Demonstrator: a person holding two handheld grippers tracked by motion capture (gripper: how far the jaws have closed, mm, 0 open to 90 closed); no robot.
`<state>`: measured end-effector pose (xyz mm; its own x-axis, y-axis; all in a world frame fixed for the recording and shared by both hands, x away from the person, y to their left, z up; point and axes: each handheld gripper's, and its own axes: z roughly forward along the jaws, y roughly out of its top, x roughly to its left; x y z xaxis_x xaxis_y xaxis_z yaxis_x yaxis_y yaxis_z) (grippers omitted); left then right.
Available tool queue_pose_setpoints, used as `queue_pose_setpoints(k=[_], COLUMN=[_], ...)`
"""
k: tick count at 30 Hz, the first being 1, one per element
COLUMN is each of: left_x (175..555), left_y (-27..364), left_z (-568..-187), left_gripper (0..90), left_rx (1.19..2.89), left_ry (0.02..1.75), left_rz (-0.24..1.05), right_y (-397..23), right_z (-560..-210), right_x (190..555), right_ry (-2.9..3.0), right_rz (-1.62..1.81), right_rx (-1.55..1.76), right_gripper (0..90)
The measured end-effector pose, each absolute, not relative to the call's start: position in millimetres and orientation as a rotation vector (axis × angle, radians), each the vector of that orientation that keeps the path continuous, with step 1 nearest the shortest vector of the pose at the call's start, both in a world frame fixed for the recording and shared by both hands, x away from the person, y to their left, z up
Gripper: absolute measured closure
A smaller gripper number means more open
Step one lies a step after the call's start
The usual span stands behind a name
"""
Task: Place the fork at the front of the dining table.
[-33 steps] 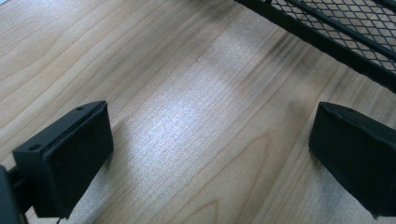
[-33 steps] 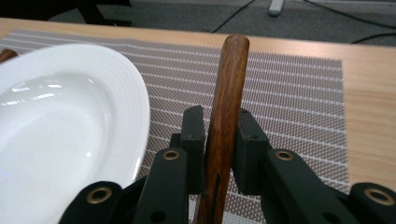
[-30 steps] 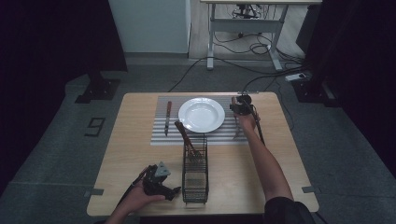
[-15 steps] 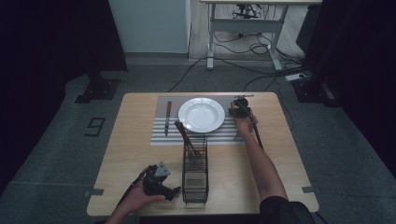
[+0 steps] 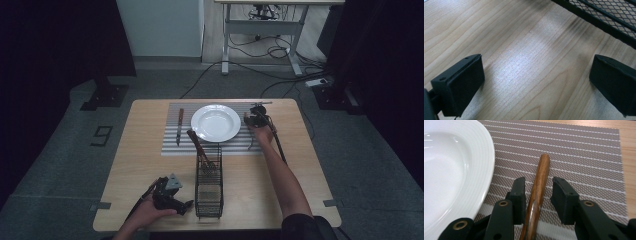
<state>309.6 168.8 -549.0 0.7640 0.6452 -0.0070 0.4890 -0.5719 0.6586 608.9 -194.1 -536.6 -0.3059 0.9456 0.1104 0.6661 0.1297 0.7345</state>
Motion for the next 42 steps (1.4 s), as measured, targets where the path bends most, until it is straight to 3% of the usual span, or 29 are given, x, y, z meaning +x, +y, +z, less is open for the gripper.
queue_pose_setpoints(k=[10,18,27,42], left_x=[310,310,310,309], left_y=[169,169,169,169], left_z=[-549,-549,-549,-549], left_gripper=[0.0,0.0,0.0,0.0], left_rx=[2.296,2.296,2.297,2.298], left_ry=[0.844,0.844,0.842,0.841], left_rz=[0.308,0.308,0.307,0.307], right_y=[-204,-196,-195,-208], right_z=[-536,-540,-544,-547], right_x=[578,579,599,598], right_ry=[2.084,2.053,1.983,2.01], right_rz=[1.021,1.025,1.085,1.05], right_rx=[1.516,1.537,1.6,1.595], right_gripper=[69.1,78.0,78.2,73.7])
